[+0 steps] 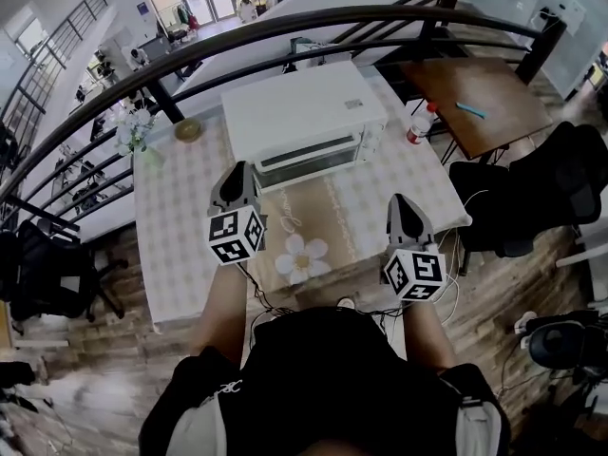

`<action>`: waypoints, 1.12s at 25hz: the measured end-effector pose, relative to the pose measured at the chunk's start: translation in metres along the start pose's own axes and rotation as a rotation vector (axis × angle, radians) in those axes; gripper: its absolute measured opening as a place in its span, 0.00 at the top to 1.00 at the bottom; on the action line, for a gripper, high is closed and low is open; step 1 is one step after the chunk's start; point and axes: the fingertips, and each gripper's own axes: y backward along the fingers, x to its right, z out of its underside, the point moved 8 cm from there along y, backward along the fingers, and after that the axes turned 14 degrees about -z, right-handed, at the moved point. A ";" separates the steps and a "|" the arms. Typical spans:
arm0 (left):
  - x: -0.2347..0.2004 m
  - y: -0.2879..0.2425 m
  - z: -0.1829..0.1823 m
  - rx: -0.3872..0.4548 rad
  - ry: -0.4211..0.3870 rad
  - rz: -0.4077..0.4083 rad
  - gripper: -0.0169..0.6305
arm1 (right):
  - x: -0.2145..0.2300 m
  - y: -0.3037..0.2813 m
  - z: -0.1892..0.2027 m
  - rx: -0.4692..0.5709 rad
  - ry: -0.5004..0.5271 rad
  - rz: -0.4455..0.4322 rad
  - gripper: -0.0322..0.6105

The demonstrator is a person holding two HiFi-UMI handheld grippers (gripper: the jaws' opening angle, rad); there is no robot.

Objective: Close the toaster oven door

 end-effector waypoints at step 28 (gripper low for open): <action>-0.002 0.087 -0.015 0.059 -0.113 -0.023 0.94 | -0.081 -0.064 -0.017 0.080 0.055 -0.277 0.96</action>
